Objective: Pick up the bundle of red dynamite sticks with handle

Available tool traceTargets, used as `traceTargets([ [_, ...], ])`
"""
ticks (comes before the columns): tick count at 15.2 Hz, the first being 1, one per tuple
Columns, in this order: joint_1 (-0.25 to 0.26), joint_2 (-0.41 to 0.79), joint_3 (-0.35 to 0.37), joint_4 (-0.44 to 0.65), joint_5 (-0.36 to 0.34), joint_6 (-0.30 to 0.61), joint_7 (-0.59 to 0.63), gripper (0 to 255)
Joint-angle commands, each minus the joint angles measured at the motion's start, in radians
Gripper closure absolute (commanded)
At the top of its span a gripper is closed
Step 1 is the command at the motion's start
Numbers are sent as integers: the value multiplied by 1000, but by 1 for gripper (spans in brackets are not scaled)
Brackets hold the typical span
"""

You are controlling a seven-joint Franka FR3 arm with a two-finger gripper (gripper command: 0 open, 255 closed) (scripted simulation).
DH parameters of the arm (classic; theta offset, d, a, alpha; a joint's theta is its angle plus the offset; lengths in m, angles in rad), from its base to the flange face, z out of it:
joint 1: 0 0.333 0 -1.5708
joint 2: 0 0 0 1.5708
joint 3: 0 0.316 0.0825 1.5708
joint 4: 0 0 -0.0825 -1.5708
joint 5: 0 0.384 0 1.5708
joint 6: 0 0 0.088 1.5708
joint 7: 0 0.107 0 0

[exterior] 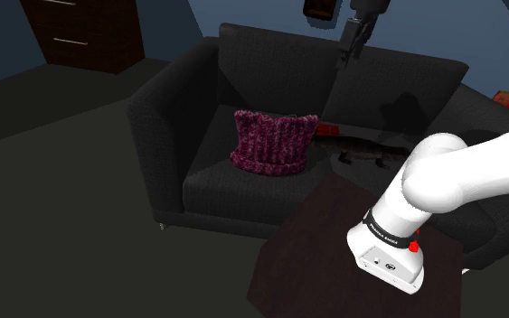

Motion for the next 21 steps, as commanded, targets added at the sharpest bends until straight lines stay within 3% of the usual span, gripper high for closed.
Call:
traceTargets([
  [1,0,0,0,0,0,0,0,0],
  [11,-64,198,-86,-106,-87,301,1,0],
  [21,-125,495,-175,-85,-151,579,11,0],
])
